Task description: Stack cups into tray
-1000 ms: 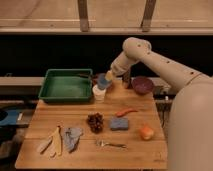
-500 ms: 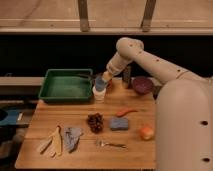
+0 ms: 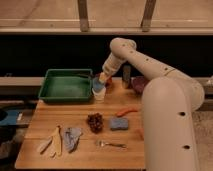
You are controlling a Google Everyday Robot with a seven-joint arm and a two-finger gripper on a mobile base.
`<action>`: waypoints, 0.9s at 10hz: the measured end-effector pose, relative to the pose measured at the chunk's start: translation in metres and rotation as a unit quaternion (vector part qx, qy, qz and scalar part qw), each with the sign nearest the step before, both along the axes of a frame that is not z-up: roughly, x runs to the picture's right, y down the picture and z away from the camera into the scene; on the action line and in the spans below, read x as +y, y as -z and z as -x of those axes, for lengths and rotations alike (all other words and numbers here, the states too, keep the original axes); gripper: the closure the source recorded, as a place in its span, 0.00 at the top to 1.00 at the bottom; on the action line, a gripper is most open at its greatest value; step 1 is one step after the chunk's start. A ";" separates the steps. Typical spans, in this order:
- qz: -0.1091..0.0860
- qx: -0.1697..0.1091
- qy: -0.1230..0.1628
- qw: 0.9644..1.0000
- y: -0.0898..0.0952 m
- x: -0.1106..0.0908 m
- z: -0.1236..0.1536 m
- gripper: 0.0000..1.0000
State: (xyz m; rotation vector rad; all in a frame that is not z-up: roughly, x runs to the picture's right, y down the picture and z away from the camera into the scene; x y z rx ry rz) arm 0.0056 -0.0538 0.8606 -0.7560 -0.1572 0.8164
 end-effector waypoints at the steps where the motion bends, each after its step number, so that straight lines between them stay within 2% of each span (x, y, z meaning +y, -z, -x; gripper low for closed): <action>1: 0.002 -0.002 0.000 1.000 -0.003 0.001 0.003 0.00; 2: 0.007 -0.003 0.002 1.000 -0.006 0.003 0.006 0.05; 3: 0.011 -0.003 0.001 1.000 -0.010 0.005 0.005 0.14; 7: 0.026 -0.012 -0.009 1.000 -0.019 0.010 0.007 0.54; 8: 0.029 -0.013 -0.012 0.999 -0.020 0.011 0.007 0.60; 9: 0.033 -0.013 -0.014 0.999 -0.023 0.013 0.006 0.62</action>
